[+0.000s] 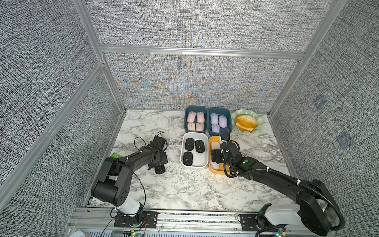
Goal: Place the mice by color into the storage box
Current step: Pick up the mouse from the center of the board.
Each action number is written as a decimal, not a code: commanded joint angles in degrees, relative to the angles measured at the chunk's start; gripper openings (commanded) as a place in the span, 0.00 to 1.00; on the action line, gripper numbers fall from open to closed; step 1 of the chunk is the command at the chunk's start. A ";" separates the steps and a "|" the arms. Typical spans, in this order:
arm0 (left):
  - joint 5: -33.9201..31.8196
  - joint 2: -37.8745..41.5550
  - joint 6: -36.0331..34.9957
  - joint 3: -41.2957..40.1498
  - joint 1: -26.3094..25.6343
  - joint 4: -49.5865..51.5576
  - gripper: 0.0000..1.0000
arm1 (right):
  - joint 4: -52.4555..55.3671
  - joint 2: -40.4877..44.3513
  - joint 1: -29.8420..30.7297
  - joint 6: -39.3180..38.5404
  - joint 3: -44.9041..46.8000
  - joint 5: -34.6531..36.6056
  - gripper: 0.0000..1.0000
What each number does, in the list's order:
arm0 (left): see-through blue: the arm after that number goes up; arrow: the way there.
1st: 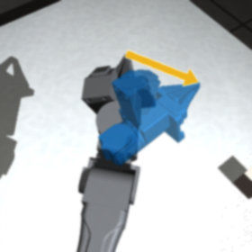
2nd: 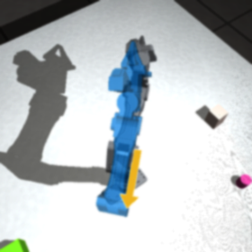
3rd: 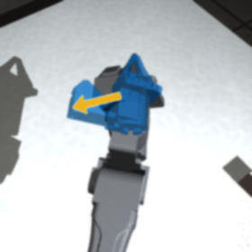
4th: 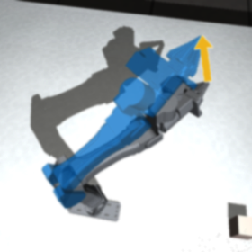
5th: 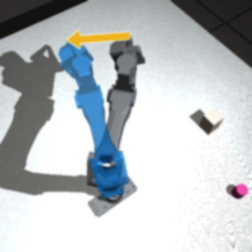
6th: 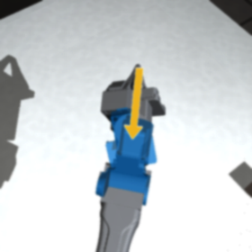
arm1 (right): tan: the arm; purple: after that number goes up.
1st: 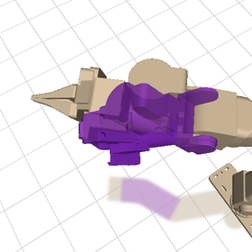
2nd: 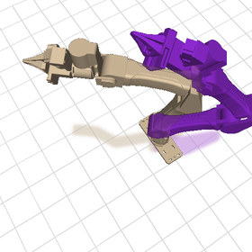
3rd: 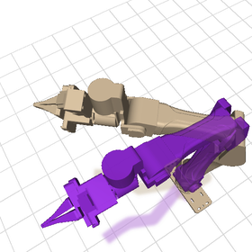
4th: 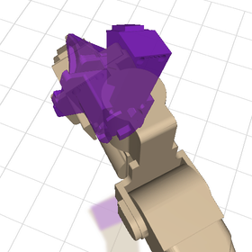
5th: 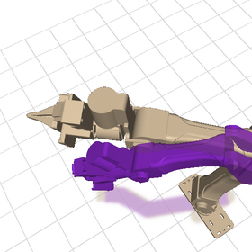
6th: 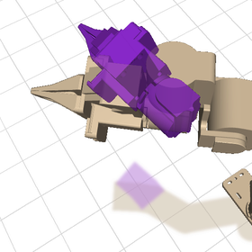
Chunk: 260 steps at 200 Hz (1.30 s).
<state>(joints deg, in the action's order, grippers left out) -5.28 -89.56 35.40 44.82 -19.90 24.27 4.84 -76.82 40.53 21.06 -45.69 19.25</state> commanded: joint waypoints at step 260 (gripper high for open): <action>7.49 -11.26 8.06 29.99 -27.44 10.14 0.48 | -0.78 4.16 -1.65 5.68 3.45 11.73 0.89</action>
<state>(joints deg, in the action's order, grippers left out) 0.23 -94.74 43.94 69.30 -45.12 34.63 4.91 -74.72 39.66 24.38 -43.72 26.76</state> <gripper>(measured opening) 0.603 0.895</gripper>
